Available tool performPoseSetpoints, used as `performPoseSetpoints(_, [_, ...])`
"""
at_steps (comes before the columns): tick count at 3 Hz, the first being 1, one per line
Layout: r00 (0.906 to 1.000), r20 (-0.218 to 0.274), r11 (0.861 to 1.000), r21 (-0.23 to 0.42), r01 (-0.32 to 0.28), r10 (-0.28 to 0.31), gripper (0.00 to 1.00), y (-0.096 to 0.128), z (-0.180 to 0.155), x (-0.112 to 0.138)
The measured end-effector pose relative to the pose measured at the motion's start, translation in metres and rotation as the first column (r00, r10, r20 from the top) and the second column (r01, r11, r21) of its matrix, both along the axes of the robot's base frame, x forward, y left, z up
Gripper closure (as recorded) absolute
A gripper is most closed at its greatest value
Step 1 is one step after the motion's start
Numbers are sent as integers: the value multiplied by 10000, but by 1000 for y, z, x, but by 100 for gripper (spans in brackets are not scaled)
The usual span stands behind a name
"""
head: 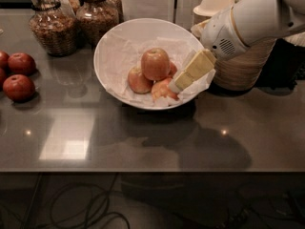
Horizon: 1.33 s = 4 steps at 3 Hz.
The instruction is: Pick apple from white bowl
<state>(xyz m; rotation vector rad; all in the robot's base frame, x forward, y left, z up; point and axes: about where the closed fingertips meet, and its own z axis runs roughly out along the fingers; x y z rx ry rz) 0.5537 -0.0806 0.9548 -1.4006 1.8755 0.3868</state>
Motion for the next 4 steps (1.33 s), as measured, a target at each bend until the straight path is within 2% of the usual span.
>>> performPoseSetpoints(1, [9987,42,9972,558,-508,506,0,28,-13,13])
performPoseSetpoints(3, [9920,-93,9883,873,-1248,1261,0,65,-33,27])
performPoseSetpoints(4, [9919,-97,9883,874,-1252,1265,18,65,-33,28])
